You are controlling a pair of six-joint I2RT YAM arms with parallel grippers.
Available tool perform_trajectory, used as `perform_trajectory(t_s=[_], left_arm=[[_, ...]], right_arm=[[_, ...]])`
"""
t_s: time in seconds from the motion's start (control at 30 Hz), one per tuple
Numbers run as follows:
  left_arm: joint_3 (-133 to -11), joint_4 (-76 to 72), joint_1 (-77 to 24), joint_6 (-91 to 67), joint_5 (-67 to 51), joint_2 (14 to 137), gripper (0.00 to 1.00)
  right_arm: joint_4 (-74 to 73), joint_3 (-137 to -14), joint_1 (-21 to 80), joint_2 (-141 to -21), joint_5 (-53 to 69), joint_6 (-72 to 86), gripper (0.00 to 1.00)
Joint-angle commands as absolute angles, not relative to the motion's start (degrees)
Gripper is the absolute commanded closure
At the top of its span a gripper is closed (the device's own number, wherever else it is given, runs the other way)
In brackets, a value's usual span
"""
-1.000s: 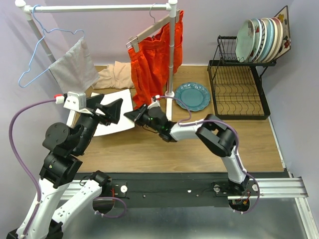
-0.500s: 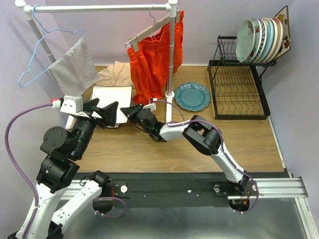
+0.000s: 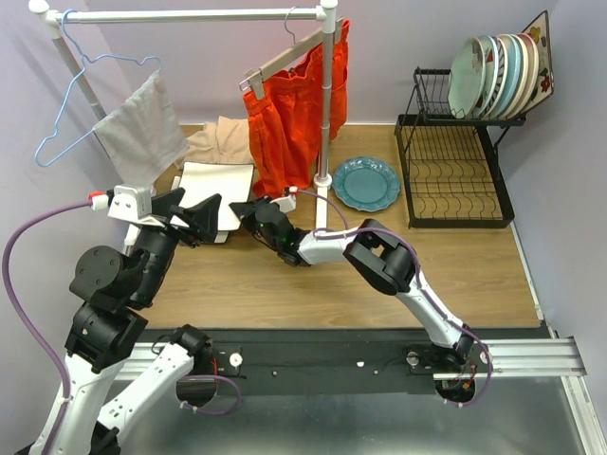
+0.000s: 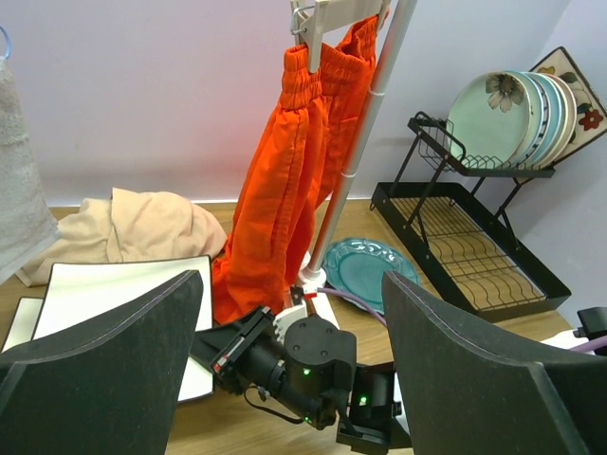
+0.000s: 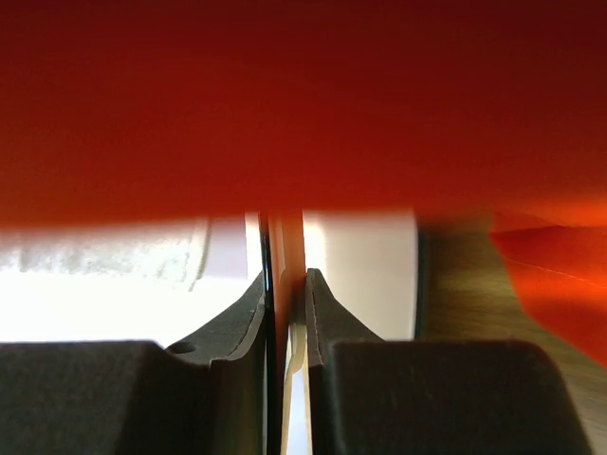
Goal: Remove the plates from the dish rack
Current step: Place the plate at the center of the board.
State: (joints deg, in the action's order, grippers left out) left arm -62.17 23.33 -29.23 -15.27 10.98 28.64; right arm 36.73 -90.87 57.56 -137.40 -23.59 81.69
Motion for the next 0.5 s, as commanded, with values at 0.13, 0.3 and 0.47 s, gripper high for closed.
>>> perform_trajectory(t_s=[0.13, 0.3, 0.47], left_arm=[[-63.37, 23.64, -28.92, -15.29, 11.25, 28.48, 0.15], [-62.84, 23.29, -28.92, -15.29, 11.25, 28.57, 0.15], [-61.79, 23.03, -28.92, -15.38, 11.6, 28.39, 0.15]], right_arm=[[38.94, -96.93, 57.92, -138.43, -27.86, 87.01, 0.91], [37.62, -98.26, 58.01, -140.36, -26.19, 88.59, 0.83], [36.65, -97.91, 58.01, -140.1, -23.47, 87.72, 0.64]])
